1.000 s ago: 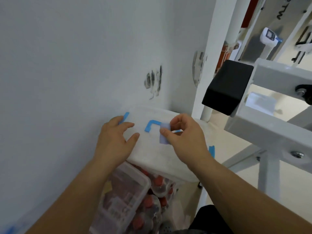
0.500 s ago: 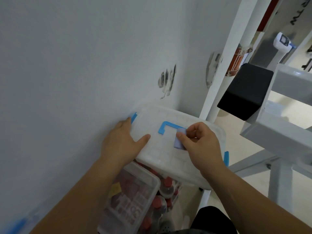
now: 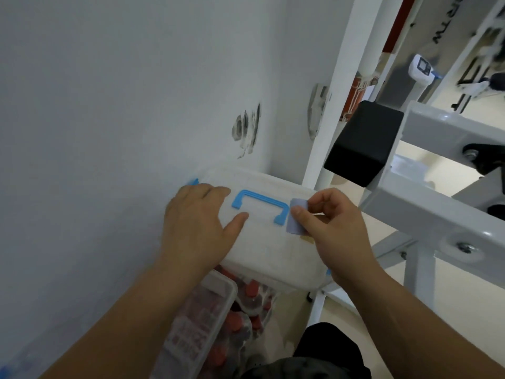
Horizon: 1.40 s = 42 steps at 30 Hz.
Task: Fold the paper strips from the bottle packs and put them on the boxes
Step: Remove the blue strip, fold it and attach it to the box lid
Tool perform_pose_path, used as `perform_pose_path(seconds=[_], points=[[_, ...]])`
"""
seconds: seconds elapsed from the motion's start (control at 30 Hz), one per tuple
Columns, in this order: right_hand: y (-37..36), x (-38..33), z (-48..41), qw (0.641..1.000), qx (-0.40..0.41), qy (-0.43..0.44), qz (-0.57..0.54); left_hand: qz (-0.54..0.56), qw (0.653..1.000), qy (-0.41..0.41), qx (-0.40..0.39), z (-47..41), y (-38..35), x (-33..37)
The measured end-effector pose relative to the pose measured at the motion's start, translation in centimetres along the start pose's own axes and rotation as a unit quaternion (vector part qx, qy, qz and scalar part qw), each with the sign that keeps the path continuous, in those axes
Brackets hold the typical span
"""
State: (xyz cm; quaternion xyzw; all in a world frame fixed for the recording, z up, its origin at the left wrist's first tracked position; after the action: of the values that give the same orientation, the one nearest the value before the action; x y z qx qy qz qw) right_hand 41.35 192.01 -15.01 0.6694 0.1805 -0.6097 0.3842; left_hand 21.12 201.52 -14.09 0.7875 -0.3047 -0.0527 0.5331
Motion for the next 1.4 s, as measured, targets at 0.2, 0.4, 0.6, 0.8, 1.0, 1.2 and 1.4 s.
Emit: perform_pose_path(seconds=[0.2, 0.4, 0.6, 0.8, 1.0, 1.2, 1.4], points=[[6.1, 3.7, 1.4, 0.997, 0.048, -0.051, -0.037, 0.131, 0.967, -0.146, -0.164, 3.1, -0.7, 7.6], [7.1, 6.0, 2.4, 0.998, 0.031, -0.043, -0.032, 0.099, 0.958, -0.181, -0.197, 4.7, -2.9, 10.0], [6.1, 6.6, 2.3, 0.997, -0.013, -0.039, -0.067, 0.070, 0.979, -0.142, -0.126, 5.3, -3.7, 9.7], [5.6, 7.0, 2.2, 0.997, -0.020, -0.037, -0.060, 0.057, 0.987, -0.127, -0.085, 7.1, -3.6, 9.7], [5.7, 7.3, 2.2, 0.998, -0.021, -0.023, -0.047, 0.079, 0.989, -0.121, -0.040, 8.1, -3.7, 10.4], [5.5, 7.3, 2.3, 0.997, -0.013, -0.035, -0.062, 0.077, 0.993, -0.074, -0.043, 7.4, -2.3, 11.0], [5.6, 6.8, 2.5, 0.995, -0.018, -0.039, -0.089, 0.106, 0.992, -0.061, -0.009, 5.8, 0.2, 10.8]])
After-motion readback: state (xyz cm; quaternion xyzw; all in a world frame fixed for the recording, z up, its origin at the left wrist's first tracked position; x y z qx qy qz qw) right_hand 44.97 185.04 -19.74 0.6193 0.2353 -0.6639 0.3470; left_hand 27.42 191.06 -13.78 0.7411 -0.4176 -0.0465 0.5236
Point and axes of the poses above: each hand's wrist, its own z-axis away from the middle knuckle, its own y-axis out of the back of the hand, x = y × z, the point moved 1 cm from there along -z, towards the middle knuckle, and after that the axes turned 5 degrees about x, right-handed, at the moved point
